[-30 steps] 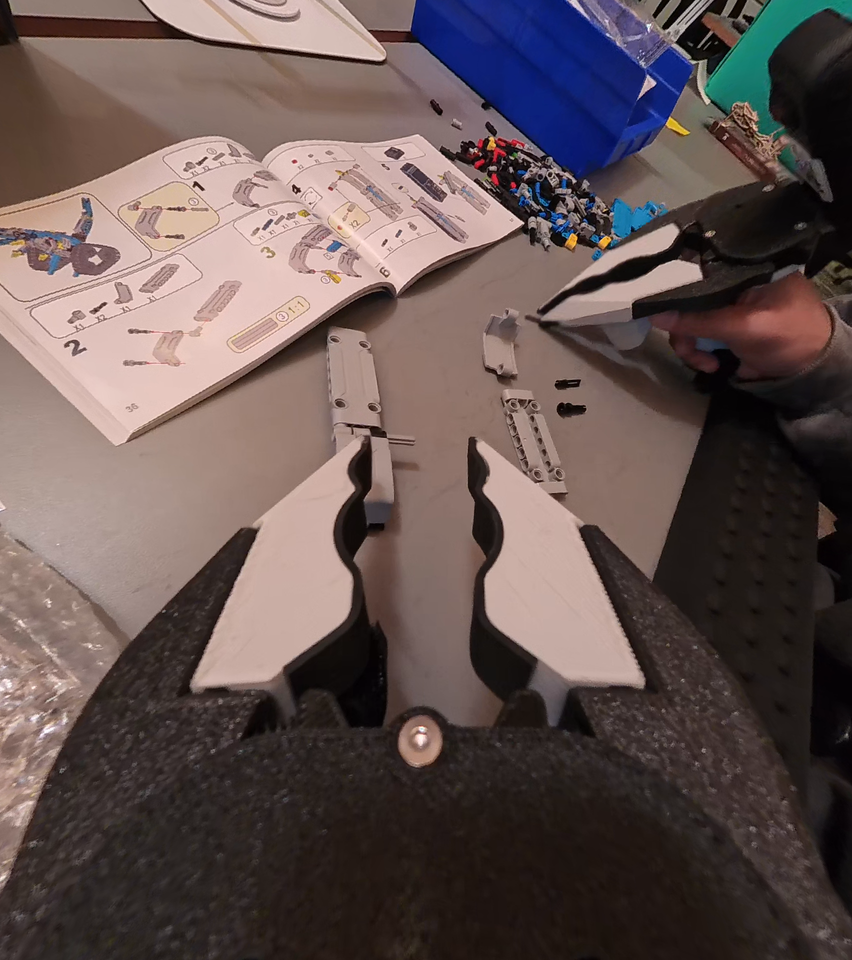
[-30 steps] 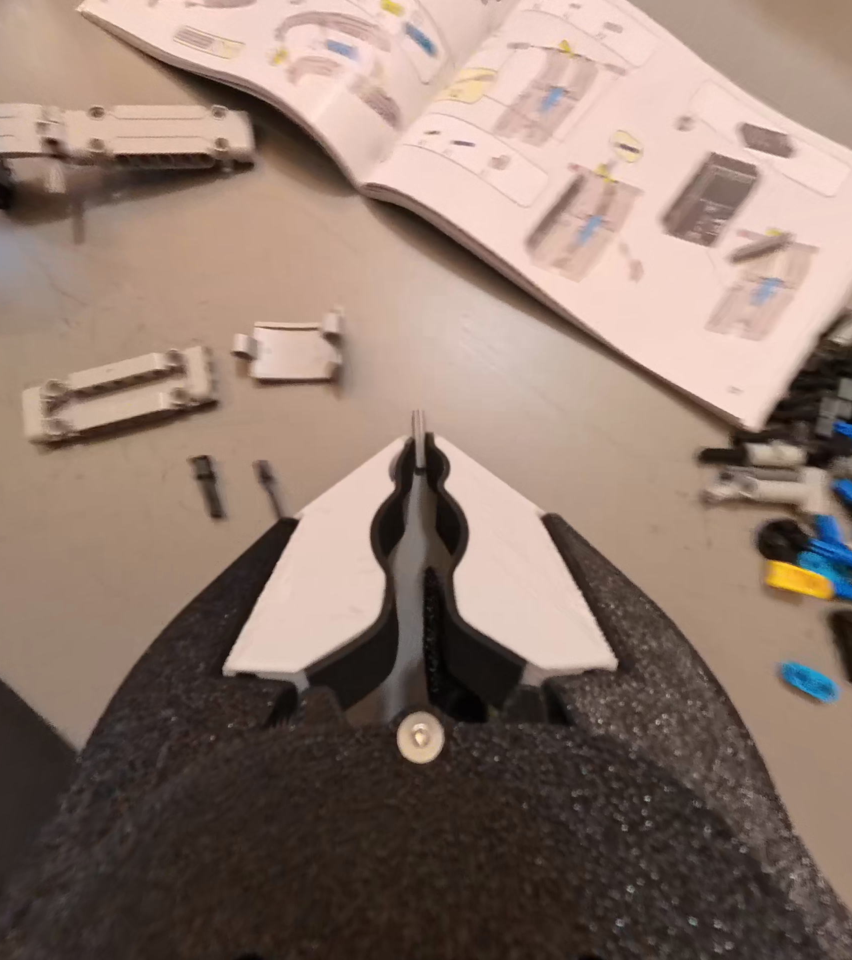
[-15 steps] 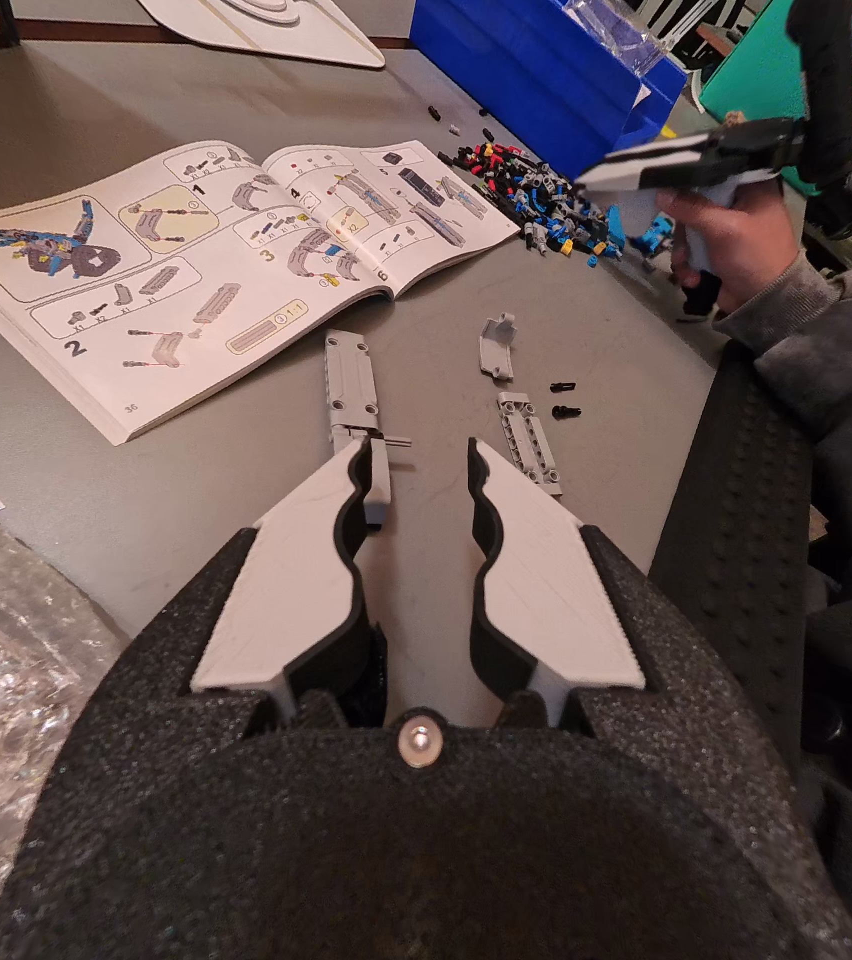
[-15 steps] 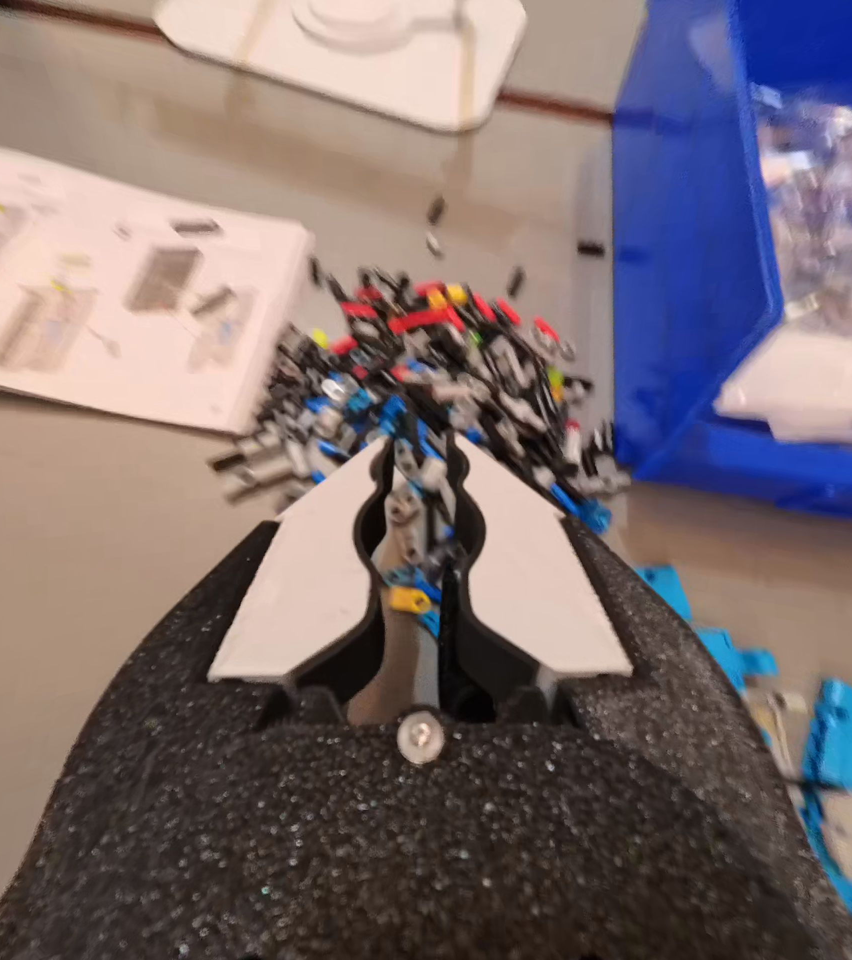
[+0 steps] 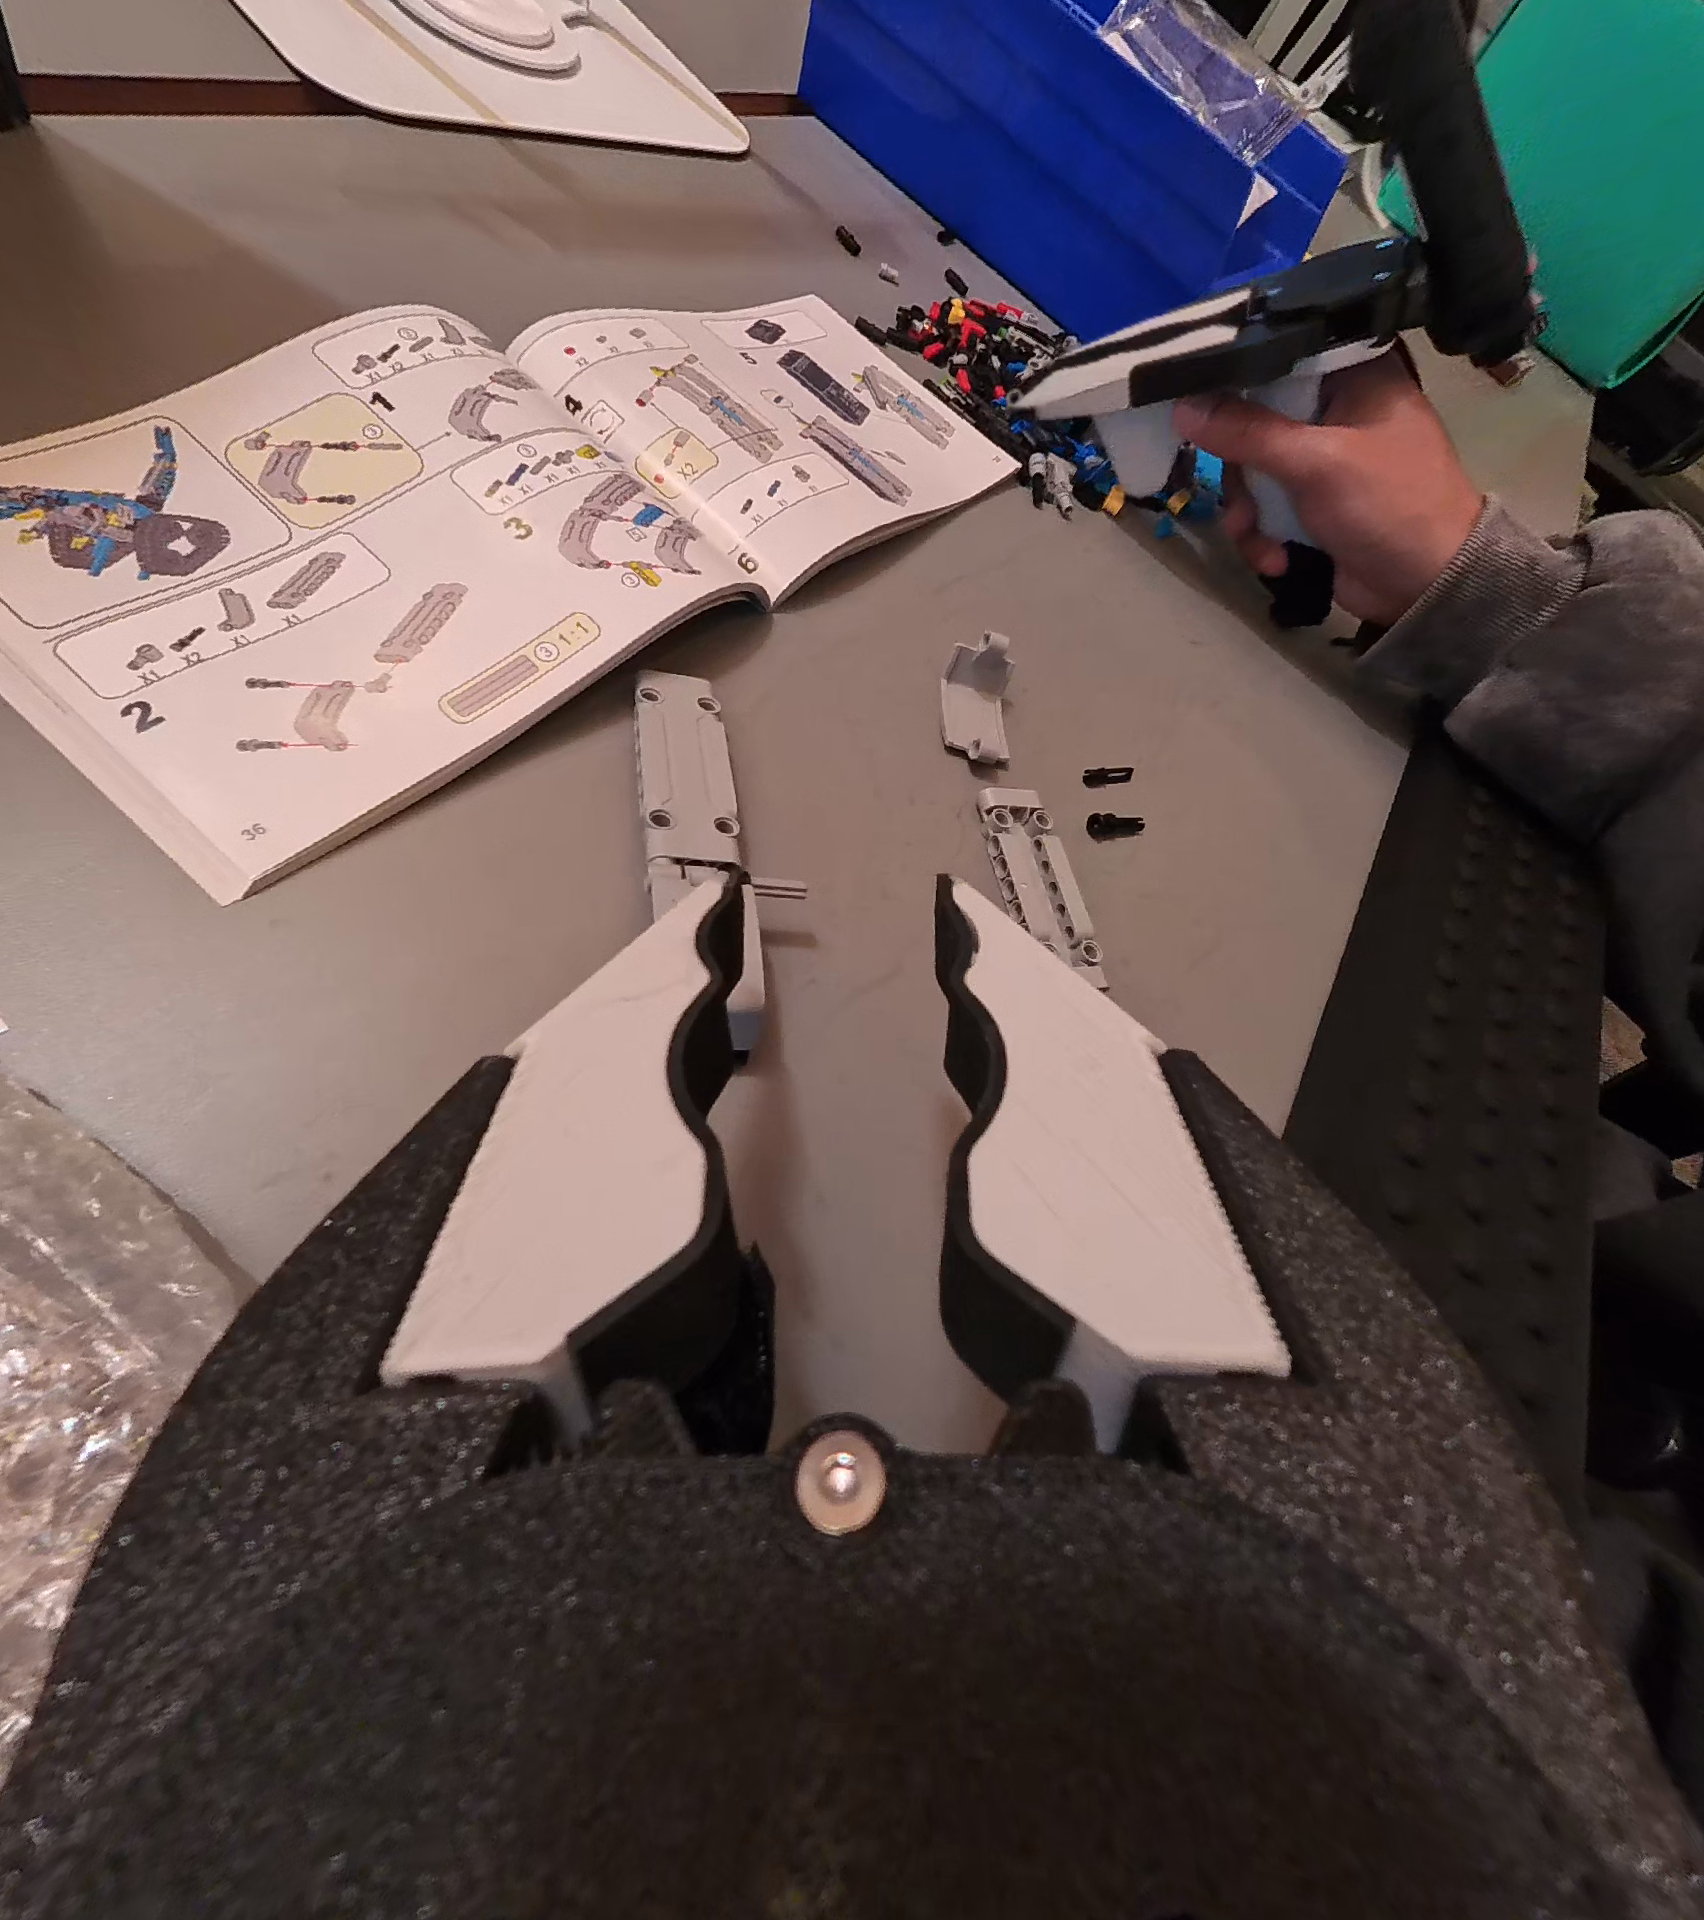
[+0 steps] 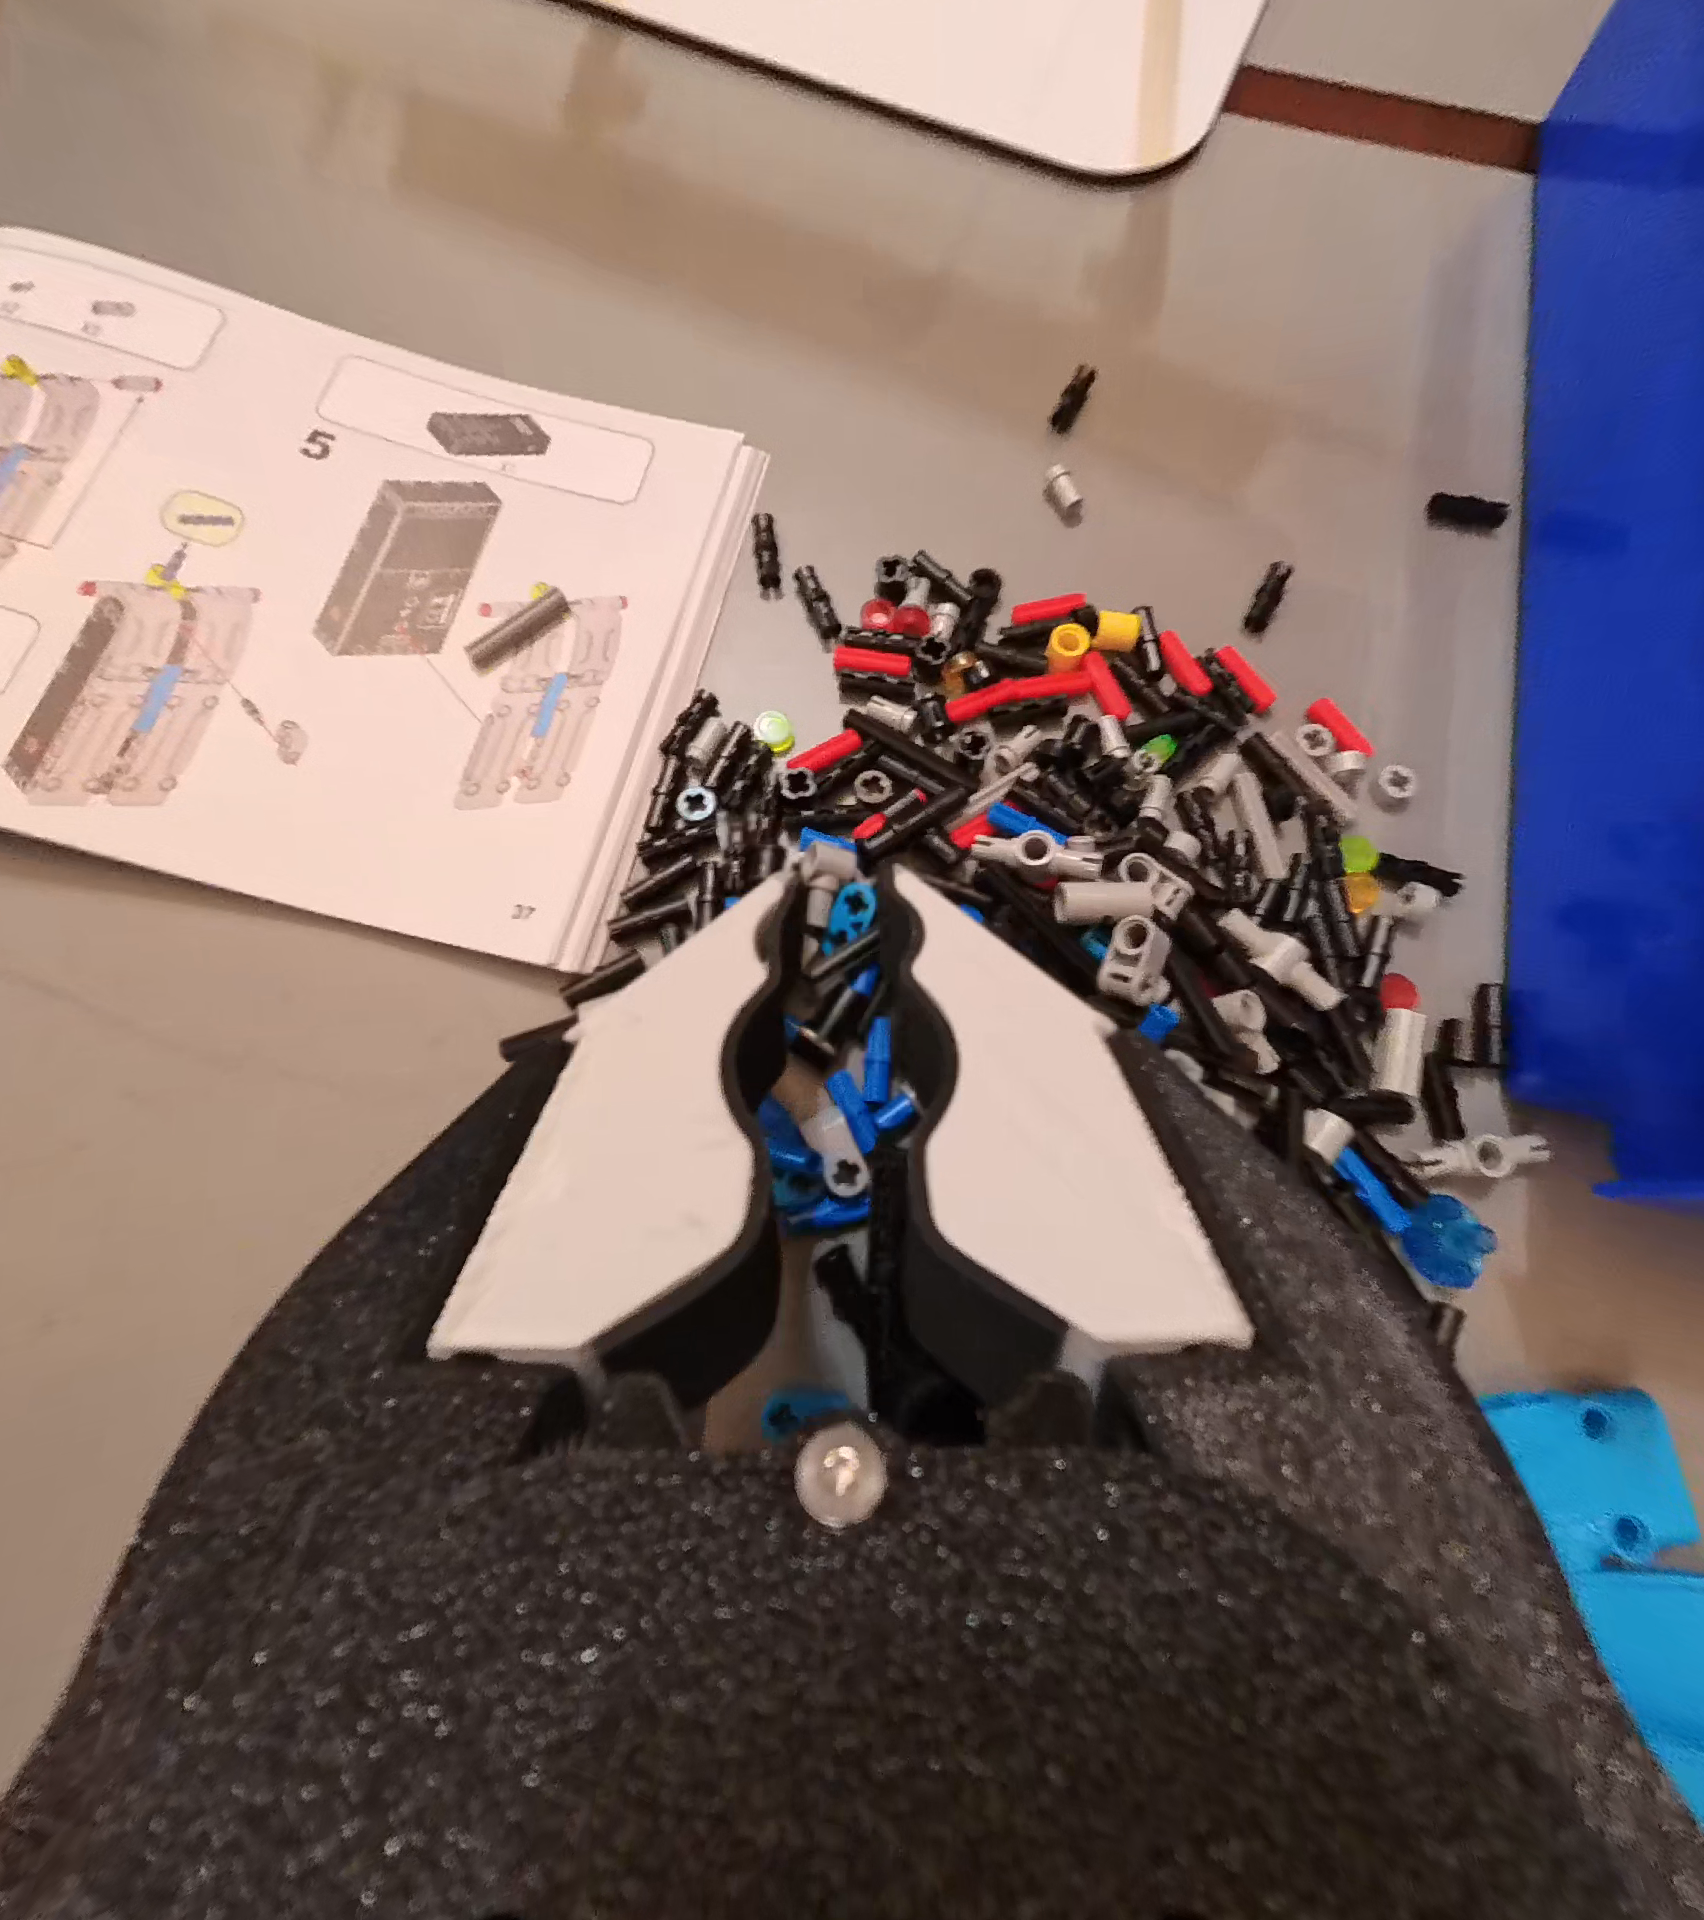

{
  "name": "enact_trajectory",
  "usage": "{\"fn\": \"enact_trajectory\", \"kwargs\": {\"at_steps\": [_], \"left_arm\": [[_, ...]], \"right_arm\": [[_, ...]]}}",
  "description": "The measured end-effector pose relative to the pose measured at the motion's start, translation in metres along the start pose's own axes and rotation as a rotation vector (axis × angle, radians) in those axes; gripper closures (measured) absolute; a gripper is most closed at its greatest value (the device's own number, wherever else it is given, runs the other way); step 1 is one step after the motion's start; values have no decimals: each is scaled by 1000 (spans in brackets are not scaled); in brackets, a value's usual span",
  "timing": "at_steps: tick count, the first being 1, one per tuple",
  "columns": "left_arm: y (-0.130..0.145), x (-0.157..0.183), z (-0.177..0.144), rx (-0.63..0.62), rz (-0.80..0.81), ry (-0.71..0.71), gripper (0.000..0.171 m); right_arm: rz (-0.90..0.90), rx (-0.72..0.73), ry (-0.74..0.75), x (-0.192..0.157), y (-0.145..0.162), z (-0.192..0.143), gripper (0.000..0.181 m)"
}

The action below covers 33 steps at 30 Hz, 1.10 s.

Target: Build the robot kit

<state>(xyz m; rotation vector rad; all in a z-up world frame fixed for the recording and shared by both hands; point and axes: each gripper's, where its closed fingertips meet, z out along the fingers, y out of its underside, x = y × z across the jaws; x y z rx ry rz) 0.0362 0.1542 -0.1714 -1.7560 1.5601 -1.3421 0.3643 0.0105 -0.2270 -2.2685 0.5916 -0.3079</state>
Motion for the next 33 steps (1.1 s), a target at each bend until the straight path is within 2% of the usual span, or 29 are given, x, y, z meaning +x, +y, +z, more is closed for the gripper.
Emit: {"fn": "enact_trajectory", "kwargs": {"at_steps": [3,7,8,10,12,14,16,22,24,29,31,33], "left_arm": [[-1,0,-1,4,3,-4,136],[-1,-1,-1,4,3,-9,136],[-1,-1,-1,4,4,-10,136],[-1,-2,-1,3,4,-14,136],[-1,-3,-1,4,1,-15,136],[-1,-4,0,4,-4,-15,136],[0,-5,0,1,-7,-17,136],[1,-6,1,-3,-13,-19,136],[2,-6,1,-3,-22,-13,136],[4,-9,3,-12,-43,-6,136],[3,-8,2,-8,-56,6,136],[2,-8,2,-4,-59,11,136]], "right_arm": [[-40,-12,4,-2,1,-1,175],[-19,90,-24,0,-17,-18,175],[16,135,-93,-7,-24,-25,175],[120,267,-376,-36,-45,-49,175],[281,423,-828,-73,-70,-99,175],[450,470,-1175,-84,-82,-137,175],[512,483,-1292,-87,-85,-148,175],[414,433,-1452,-119,-78,-172,175],[350,366,-1399,-134,-67,-162,175],[-159,150,-893,-166,-5,-91,175],[-299,98,-793,-171,13,-78,175],[-392,63,-763,-176,26,-74,174]]}}
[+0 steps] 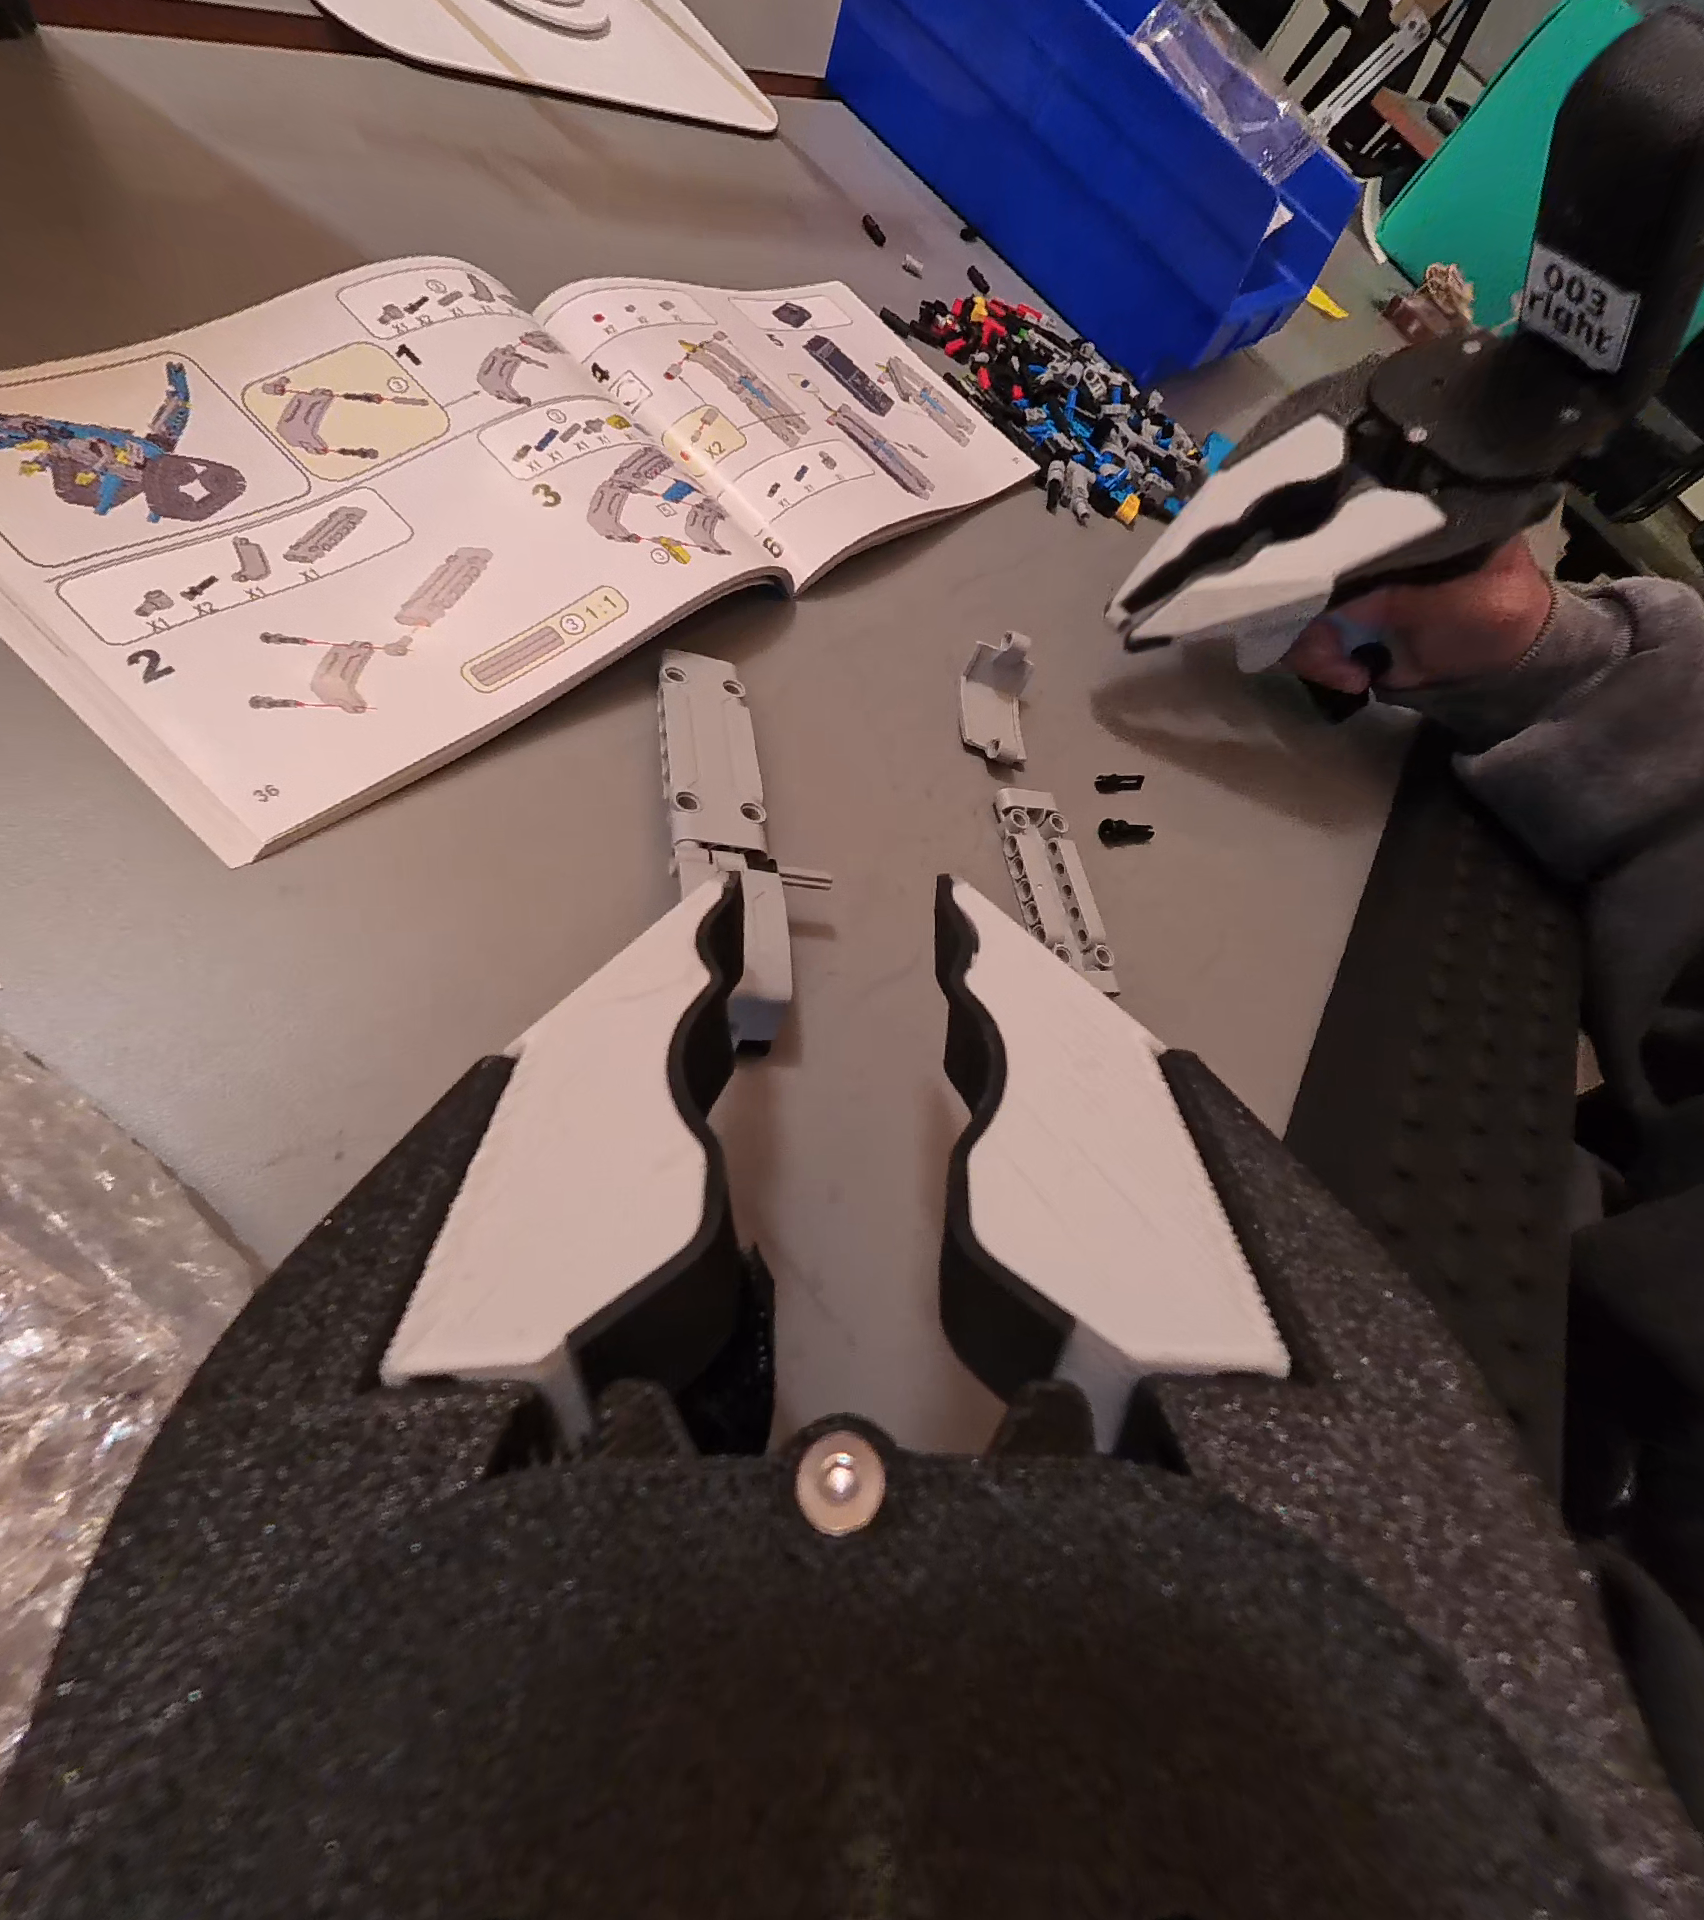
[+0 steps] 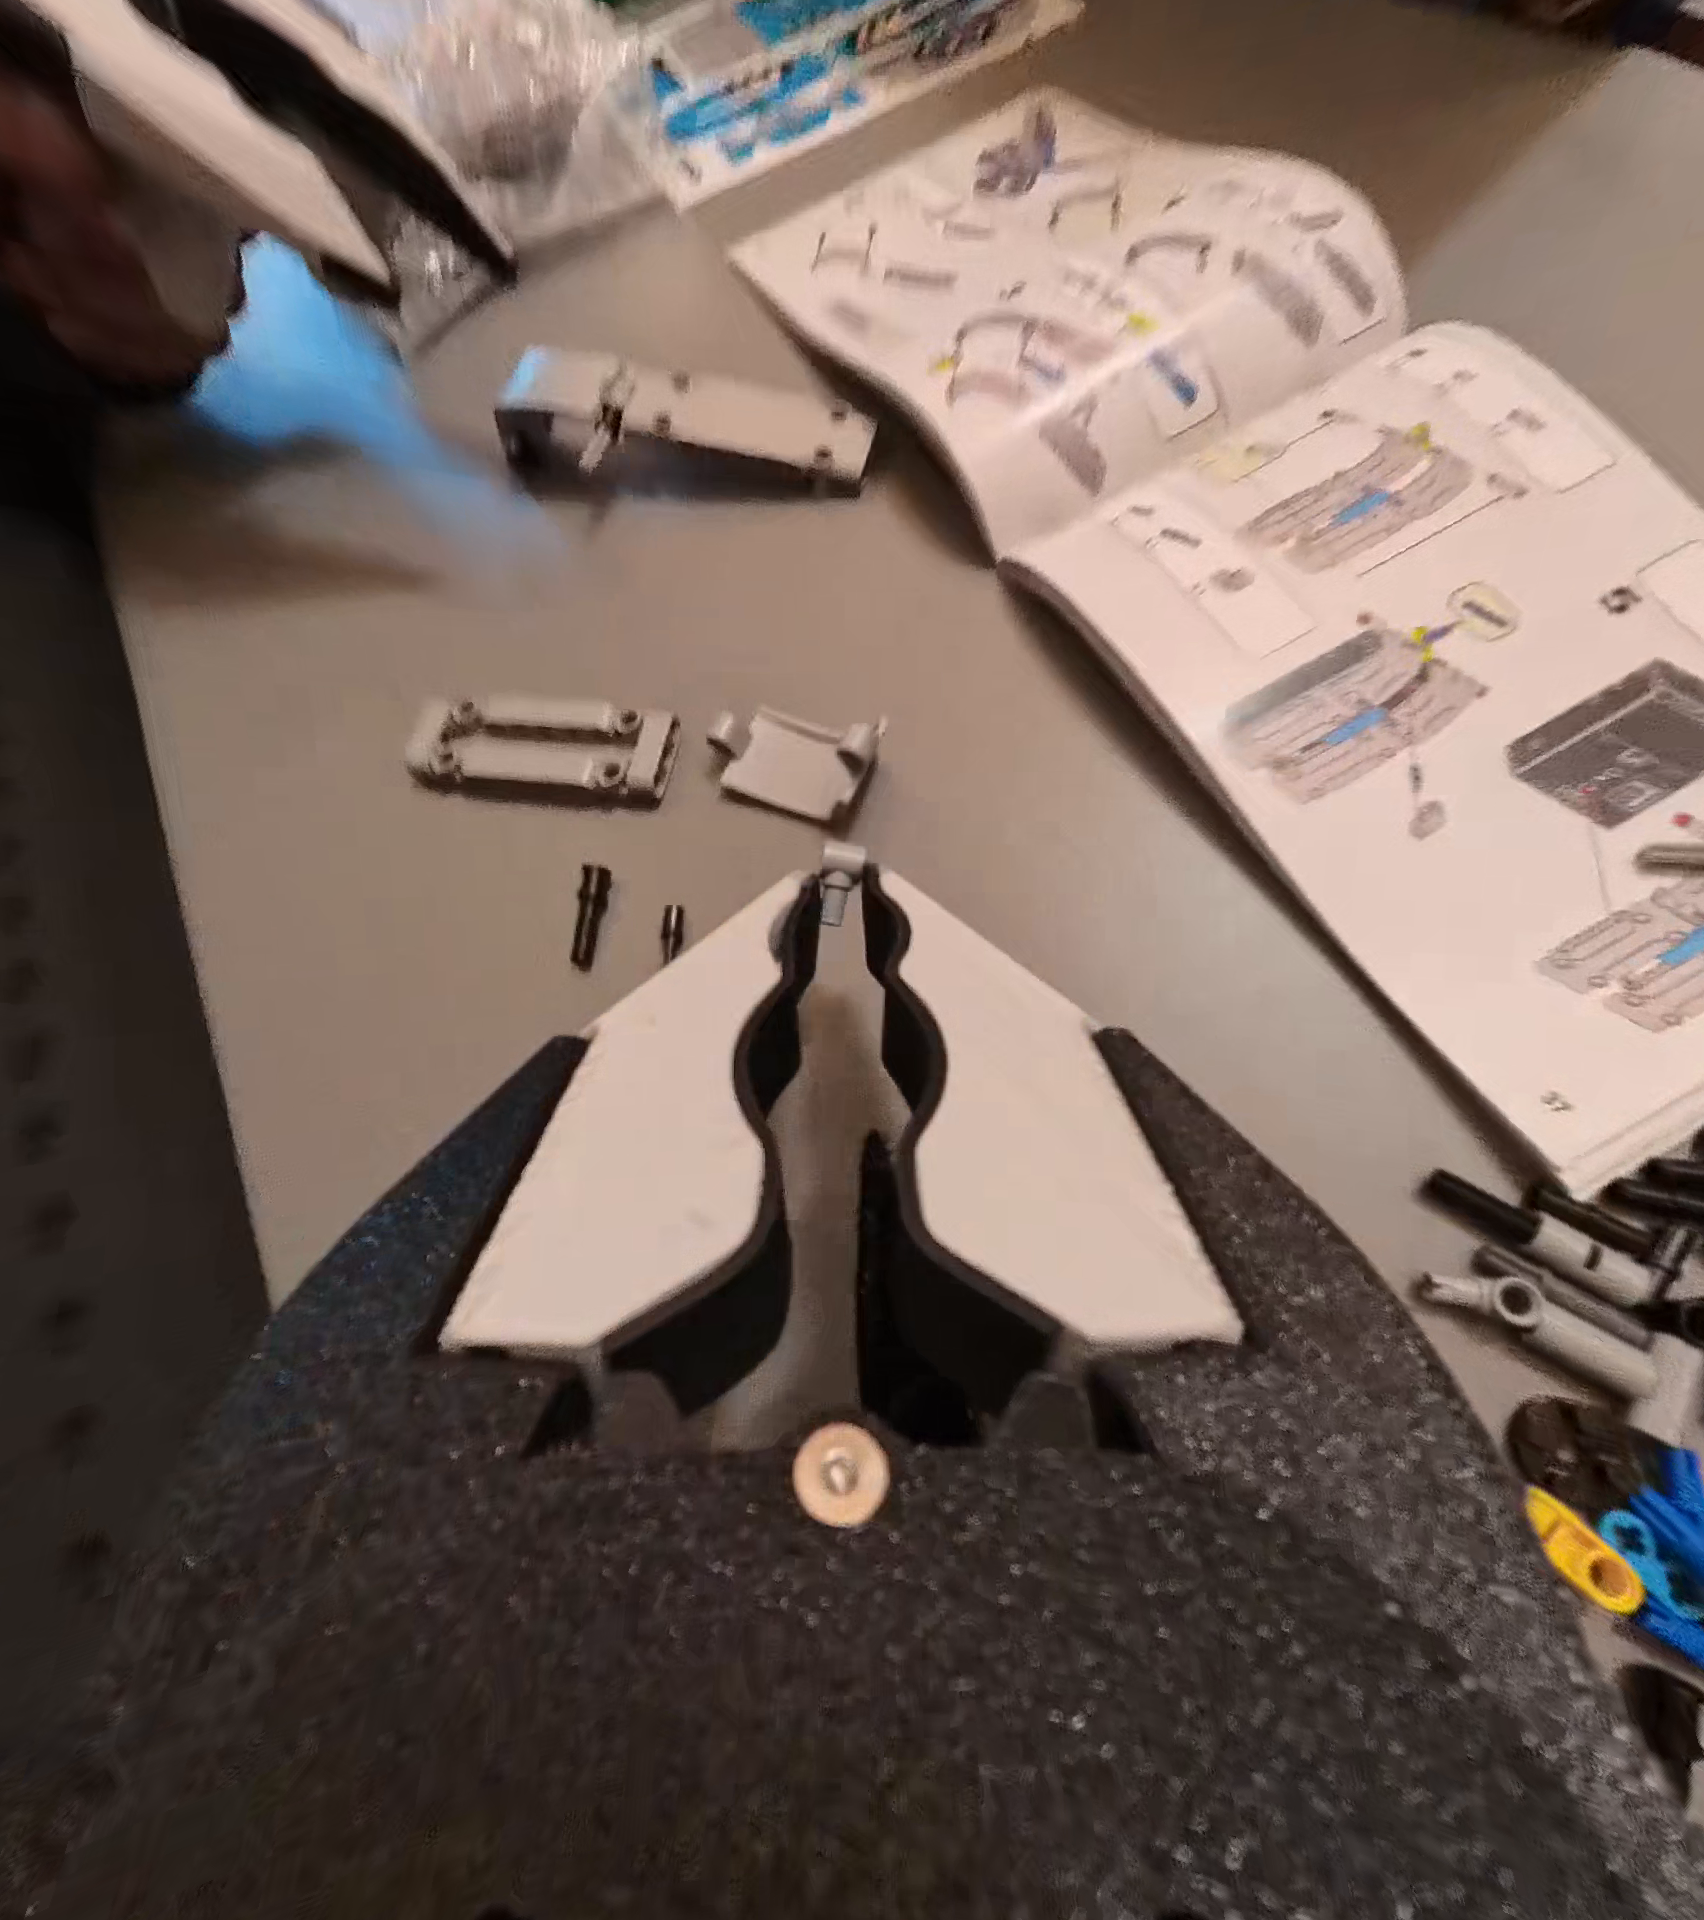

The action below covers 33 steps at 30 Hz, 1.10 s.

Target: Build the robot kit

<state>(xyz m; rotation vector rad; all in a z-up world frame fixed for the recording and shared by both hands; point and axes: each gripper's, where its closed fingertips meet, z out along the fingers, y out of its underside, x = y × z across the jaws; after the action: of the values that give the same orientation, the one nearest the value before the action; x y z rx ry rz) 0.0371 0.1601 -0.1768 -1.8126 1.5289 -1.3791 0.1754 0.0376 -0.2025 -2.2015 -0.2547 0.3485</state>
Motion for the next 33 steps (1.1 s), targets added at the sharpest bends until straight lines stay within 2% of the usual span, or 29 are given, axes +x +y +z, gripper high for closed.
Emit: {"fn": "enact_trajectory", "kwargs": {"at_steps": [7,15,22,29,33], "left_arm": [[1,-1,1,-8,14,-17,136],[2,-6,1,-23,115,-111,136],[10,-16,7,-66,158,-164,136],[21,-30,14,-137,256,-278,135],[26,-30,17,-168,315,-293,138]], "right_arm": [[-116,-149,-3,-9,28,12,174],[-117,-140,-14,-9,29,12,173],[-119,-29,11,-5,7,5,174],[-146,-50,40,-3,9,7,179],[-150,-75,47,-2,14,9,180]]}}
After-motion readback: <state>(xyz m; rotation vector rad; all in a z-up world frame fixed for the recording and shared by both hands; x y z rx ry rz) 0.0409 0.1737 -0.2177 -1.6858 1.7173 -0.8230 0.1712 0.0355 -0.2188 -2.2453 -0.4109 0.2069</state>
